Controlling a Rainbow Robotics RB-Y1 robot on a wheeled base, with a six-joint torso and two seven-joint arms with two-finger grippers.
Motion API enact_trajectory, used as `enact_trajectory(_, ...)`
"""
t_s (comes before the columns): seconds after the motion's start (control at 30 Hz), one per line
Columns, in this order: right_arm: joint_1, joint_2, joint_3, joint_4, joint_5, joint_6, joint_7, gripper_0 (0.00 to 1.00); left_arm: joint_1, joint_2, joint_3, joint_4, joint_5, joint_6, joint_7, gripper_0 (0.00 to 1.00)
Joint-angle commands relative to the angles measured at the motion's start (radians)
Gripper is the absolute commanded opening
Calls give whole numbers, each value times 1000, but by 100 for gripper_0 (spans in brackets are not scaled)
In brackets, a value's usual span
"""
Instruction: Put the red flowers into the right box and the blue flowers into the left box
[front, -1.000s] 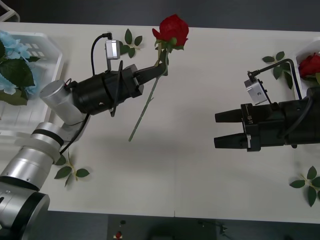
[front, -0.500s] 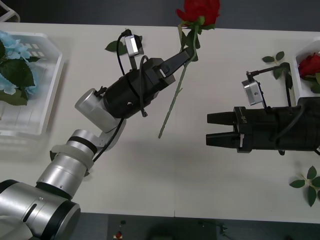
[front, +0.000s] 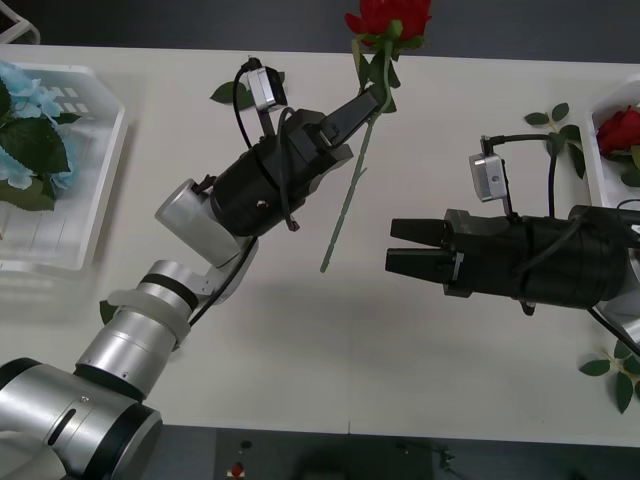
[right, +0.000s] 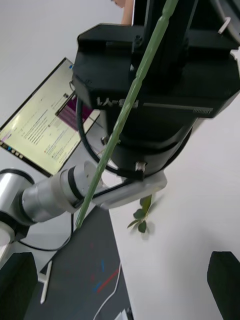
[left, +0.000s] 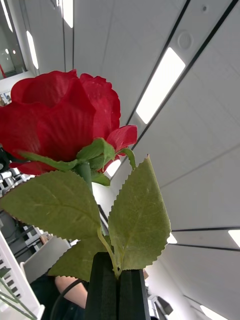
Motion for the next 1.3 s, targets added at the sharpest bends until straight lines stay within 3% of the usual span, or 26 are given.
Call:
enact_trajectory(0.03,-5,27,18,-23,-10,-32,-52,100,-22,-7,-63,-25,20,-16,26,0)
enact_trajectory(0.53,-40,91,106,-23,-4,-180,-76,100,-23,-10,-155,-25,-60,-140,26,0)
enact_trajectory(0.57,-42,93,107,-23,1,-182,-76,93,-22,-10,-155,-25,-60,-145,26,0)
enact_trajectory(0.63,-43,96,107,-23,6,-185,-81,18,-22,-10,-158,-23,-60,-152,26,0)
enact_trajectory(0.67,-43,96,107,-23,6,-186,-83,0,-22,-10,-160,-25,-60,-156,26,0)
enact_trajectory(1.3,-43,97,107,-22,6,-190,-87,0,-22,2,-161,-25,-46,-163,26,0)
